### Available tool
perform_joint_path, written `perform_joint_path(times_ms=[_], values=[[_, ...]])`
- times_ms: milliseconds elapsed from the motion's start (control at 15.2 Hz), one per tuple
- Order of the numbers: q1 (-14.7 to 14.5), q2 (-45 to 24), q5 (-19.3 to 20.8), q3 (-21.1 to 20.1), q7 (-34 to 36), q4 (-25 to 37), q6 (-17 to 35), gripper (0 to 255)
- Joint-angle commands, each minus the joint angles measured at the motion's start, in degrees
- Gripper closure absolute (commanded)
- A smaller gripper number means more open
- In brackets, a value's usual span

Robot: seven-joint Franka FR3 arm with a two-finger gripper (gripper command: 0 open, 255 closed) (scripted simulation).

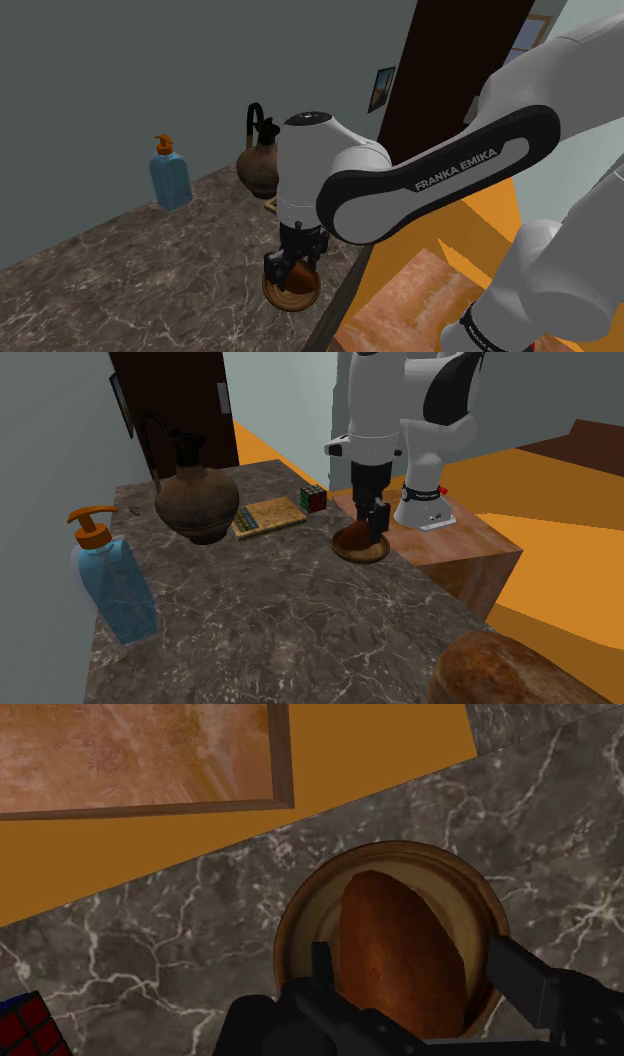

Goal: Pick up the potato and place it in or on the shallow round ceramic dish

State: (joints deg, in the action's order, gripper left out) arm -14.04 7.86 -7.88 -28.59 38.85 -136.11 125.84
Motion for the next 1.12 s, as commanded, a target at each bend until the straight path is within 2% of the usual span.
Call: perform_joint_path(times_ms=[0,264,528,1056], values=[[0.0,0.0,0.0,0.0,0.0,0.0,0.0,0],[0.0,0.0,0.0,0.0,0.0,0.0,0.0,0],[0.11,3.55,-0.98,0.99,-0.98,4.47,-7.79,0],[0.09,3.55,-0.98,1.0,-0.98,4.46,-7.78,0]])
